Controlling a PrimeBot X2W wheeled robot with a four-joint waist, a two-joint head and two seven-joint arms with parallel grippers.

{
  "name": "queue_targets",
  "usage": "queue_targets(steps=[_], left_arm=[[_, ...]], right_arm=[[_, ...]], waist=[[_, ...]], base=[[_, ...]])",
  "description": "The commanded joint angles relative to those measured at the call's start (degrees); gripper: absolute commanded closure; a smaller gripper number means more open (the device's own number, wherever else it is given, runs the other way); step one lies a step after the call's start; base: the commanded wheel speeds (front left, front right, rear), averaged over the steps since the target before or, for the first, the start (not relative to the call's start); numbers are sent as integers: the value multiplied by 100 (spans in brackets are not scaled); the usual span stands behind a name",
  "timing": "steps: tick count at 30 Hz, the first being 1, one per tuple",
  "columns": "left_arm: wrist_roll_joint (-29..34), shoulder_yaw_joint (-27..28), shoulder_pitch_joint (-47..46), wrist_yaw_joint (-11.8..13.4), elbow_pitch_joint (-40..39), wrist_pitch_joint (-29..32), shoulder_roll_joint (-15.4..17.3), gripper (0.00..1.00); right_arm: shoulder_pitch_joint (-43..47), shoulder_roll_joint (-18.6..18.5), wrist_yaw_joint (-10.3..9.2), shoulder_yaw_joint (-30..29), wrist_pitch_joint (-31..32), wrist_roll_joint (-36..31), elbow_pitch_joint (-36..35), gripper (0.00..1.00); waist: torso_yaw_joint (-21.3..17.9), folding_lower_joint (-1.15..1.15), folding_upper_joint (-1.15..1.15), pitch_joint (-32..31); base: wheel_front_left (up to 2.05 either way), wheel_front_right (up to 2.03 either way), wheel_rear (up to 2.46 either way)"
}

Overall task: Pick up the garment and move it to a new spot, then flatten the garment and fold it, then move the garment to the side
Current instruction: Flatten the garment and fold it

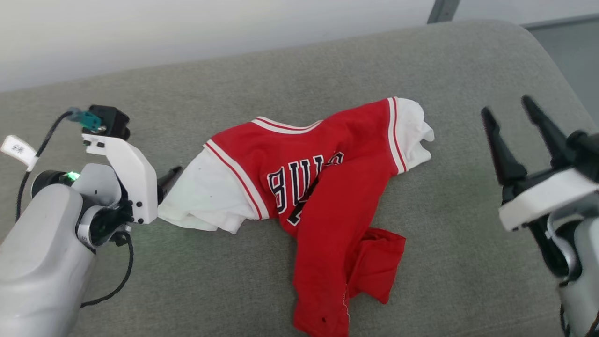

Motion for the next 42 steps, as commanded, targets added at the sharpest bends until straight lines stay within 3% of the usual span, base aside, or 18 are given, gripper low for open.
queue_targets(steps=[1,9,19,20,26,30,42], left_arm=[[-18,-47,-125,55,128,176,13,0],[-52,-224,-394,333,915,1031,-24,0],[-168,-375,-332,624,1595,1812,-216,0],[-213,-393,-304,625,1640,1942,-261,100],[-235,-409,-494,590,1542,2074,-183,100],[-77,-346,-626,612,1437,1962,244,100],[77,-201,-585,744,1124,1860,1096,100]], right_arm=[[170,105,-2,-86,45,-122,-157,0],[800,633,-2,-440,86,-441,-899,0],[1032,822,-2,-666,163,-505,-1212,0],[1025,831,-2,-690,178,-490,-1229,0],[1039,862,-2,-861,214,-483,-1298,0],[1089,914,-1,-955,263,-525,-1350,0],[1266,954,-2,-1044,533,-552,-1442,0]], waist=[[-90,0,0,97],[-303,0,0,397],[-344,0,0,594],[-331,0,0,606],[-161,0,0,636],[-43,0,0,623],[204,0,0,567]], base=[[0,0,0],[0,0,0],[0,0,0],[0,0,0],[0,0,0],[0,0,0],[0,0,0]])
